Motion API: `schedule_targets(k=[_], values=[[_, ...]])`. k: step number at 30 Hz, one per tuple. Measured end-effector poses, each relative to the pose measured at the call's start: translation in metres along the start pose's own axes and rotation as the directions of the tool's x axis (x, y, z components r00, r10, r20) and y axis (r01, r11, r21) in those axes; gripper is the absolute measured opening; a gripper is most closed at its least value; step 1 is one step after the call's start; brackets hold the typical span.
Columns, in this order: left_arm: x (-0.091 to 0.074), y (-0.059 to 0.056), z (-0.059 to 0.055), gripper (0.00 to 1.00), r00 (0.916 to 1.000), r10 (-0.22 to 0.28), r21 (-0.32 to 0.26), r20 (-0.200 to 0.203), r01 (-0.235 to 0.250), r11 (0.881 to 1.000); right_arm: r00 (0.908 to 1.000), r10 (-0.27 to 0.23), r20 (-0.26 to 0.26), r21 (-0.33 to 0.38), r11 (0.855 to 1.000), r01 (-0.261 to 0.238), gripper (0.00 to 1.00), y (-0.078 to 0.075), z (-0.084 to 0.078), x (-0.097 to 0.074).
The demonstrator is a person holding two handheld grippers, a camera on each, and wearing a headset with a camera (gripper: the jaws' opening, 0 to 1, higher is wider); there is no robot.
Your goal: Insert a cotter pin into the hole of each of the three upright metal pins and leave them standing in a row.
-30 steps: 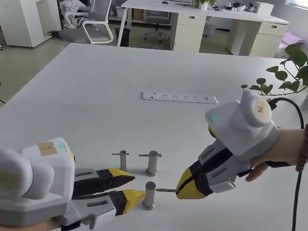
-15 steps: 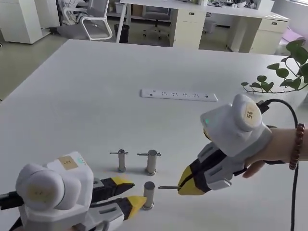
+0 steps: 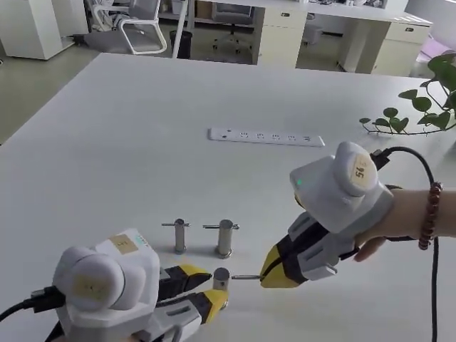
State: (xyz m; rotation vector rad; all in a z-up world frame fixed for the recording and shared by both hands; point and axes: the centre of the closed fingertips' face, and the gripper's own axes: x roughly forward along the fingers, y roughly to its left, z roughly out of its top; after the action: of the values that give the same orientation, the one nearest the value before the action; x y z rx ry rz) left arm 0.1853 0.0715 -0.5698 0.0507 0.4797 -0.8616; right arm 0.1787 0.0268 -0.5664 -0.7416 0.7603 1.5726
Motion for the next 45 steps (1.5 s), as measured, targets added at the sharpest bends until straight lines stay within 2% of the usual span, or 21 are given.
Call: schedule_targets(k=[6, 10, 18, 27, 30, 34, 45], values=[[0.002, 0.003, -0.002, 0.15, 0.9999, 0.006, 0.003, -0.009, -0.006, 1.000, 1.0000, 0.002, 0.007, 0.001, 1.000, -0.002, 0.00, -0.002, 0.002, 0.001], [0.004, 0.001, -0.004, 0.12, 0.9999, -0.001, 0.003, -0.015, 0.001, 1.000, 1.0000, 0.004, 0.006, 0.000, 1.000, -0.004, 0.00, -0.003, 0.002, 0.003], [0.004, 0.002, -0.004, 0.12, 0.9998, 0.005, 0.014, -0.018, -0.004, 1.000, 0.9999, 0.004, 0.012, -0.007, 1.000, -0.004, 0.00, -0.004, 0.007, 0.006], [0.004, 0.003, -0.005, 0.12, 1.0000, -0.001, -0.008, -0.006, 0.001, 1.000, 0.9999, 0.000, 0.012, -0.025, 1.000, 0.000, 0.00, -0.005, 0.010, 0.010], [0.005, 0.002, -0.010, 0.11, 0.9998, -0.006, -0.017, -0.018, 0.006, 1.000, 0.9999, -0.001, 0.016, -0.034, 0.999, 0.002, 0.00, -0.005, 0.011, 0.010], [0.005, 0.003, -0.012, 0.11, 0.9999, -0.005, -0.037, -0.015, 0.004, 0.999, 0.9999, -0.001, 0.013, -0.041, 0.999, 0.002, 0.00, -0.005, 0.012, 0.009], [0.005, 0.002, -0.017, 0.09, 0.9995, -0.010, -0.033, -0.031, 0.008, 0.999, 0.9998, -0.002, 0.020, -0.037, 0.999, 0.003, 0.00, -0.005, 0.017, 0.014]])
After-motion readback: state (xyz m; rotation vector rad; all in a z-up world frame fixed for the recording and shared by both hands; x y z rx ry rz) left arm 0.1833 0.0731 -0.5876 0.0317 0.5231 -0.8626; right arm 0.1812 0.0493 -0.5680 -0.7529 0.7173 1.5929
